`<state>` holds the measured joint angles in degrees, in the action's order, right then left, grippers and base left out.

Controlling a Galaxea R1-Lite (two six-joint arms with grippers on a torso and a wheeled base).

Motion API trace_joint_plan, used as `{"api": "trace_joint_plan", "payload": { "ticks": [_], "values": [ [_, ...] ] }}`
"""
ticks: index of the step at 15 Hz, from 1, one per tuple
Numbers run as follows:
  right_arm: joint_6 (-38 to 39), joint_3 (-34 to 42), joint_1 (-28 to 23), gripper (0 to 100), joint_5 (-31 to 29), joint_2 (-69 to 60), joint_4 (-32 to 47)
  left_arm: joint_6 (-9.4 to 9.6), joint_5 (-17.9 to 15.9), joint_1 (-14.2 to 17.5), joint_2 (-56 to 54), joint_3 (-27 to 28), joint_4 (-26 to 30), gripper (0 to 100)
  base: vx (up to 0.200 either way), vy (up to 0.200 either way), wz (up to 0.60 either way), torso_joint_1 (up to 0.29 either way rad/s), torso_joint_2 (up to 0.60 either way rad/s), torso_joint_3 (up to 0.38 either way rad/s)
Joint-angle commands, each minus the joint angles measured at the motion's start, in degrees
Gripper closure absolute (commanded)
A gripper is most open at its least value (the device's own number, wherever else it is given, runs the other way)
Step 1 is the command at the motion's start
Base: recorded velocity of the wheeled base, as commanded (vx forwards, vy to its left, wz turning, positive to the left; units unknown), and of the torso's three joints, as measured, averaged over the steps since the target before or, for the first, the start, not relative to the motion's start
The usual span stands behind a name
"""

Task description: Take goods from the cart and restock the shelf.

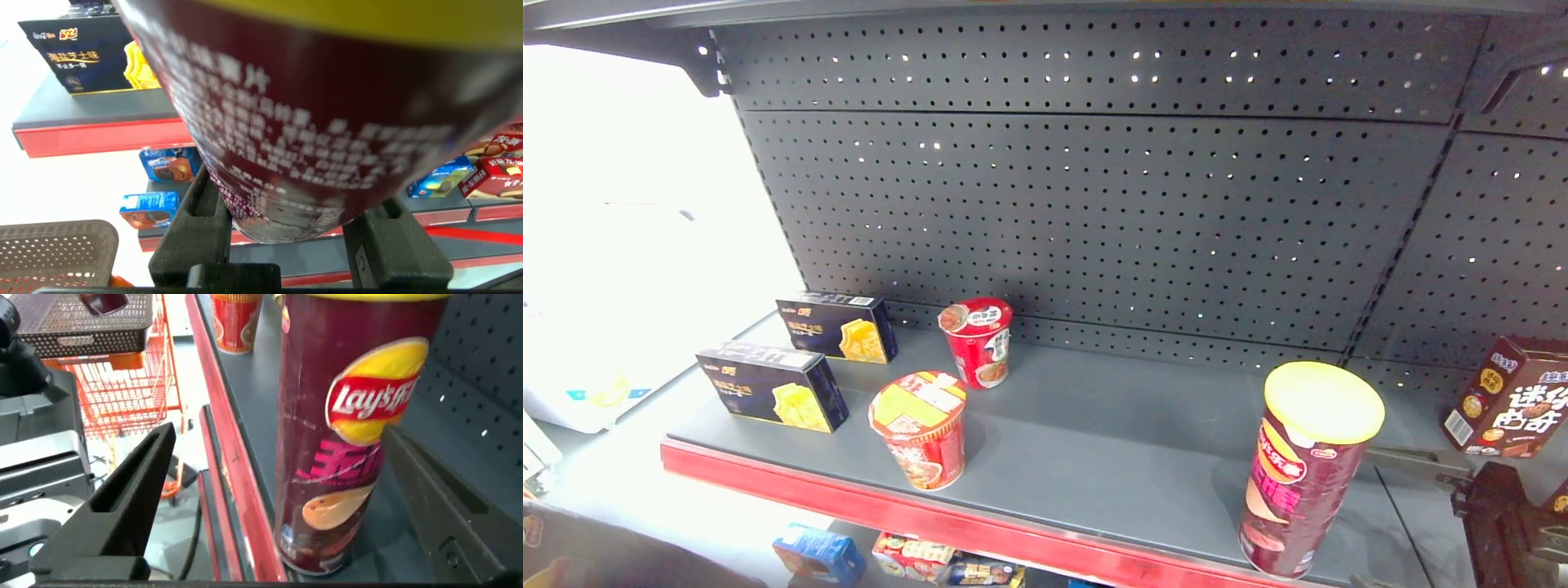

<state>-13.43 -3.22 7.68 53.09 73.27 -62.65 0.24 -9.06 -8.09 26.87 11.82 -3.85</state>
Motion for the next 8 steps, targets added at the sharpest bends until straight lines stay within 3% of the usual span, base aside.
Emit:
{"api": "trace_joint_plan", "payload": {
  "ticks": [1, 8],
  "values": [
    [-0.1, -0.47, -0.03, 0, -0.09, 1.27, 0.51, 0.02, 0.0, 0.01, -0.24, -0.31, -0.01, 100, 0.0, 0.0, 0.0, 0.0, 0.0, 0.0],
    [-0.36, -5.57, 0.05, 0, 0.08, 11.11, -0.11, -0.07, 0.18, 0.18, -1.2, -0.22, -0.01, 100, 0.0, 0.0, 0.0, 0.0, 0.0, 0.0]
  ]
}}
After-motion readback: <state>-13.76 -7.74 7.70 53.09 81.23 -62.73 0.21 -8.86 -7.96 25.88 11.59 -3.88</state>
